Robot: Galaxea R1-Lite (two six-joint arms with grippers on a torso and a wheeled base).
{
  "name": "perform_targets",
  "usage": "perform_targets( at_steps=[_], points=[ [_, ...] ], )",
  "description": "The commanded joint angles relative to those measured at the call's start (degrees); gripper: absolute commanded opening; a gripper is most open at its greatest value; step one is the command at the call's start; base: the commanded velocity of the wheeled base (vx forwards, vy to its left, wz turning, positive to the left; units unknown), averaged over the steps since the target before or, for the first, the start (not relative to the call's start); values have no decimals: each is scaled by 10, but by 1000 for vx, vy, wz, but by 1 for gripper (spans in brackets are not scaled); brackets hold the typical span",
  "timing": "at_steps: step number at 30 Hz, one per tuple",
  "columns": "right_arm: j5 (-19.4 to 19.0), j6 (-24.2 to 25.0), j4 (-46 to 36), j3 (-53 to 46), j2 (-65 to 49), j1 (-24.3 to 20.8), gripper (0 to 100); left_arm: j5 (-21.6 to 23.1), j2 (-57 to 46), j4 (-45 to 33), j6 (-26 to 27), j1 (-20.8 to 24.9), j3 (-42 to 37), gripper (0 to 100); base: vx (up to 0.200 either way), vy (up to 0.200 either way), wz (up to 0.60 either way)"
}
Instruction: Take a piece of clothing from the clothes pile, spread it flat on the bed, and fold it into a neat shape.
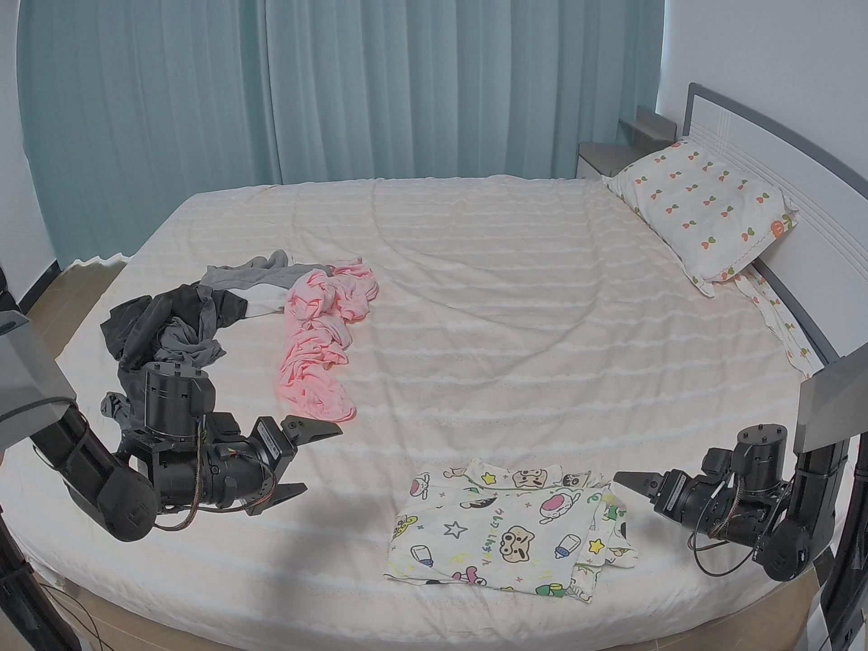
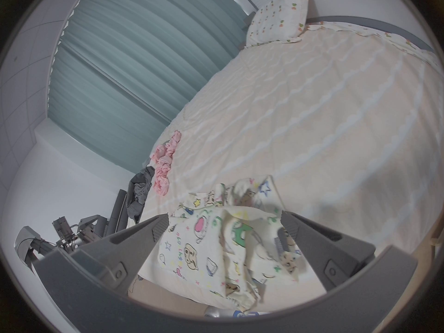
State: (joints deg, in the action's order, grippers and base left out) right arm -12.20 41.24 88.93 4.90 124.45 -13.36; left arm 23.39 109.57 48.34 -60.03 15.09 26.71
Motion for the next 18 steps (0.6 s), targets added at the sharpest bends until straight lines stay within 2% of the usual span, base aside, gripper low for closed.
perform_targets(
  at_steps=[1, 5, 12, 18],
  points=[
    [0, 0, 5, -5, -26, -23, 100, 14, 13, 0, 0, 1, -6, 100, 0, 0, 0],
    [2, 1, 5, -2, -11, -40, 100, 28, 25, 4, 2, 0, -9, 100, 0, 0, 0],
    [5, -13, 5, 56, 82, -62, 100, 39, 75, 149, 6, 2, -65, 100, 0, 0, 0],
    [15, -22, 5, 82, 114, -66, 100, 37, 88, 194, 6, 4, -80, 100, 0, 0, 0]
  ],
)
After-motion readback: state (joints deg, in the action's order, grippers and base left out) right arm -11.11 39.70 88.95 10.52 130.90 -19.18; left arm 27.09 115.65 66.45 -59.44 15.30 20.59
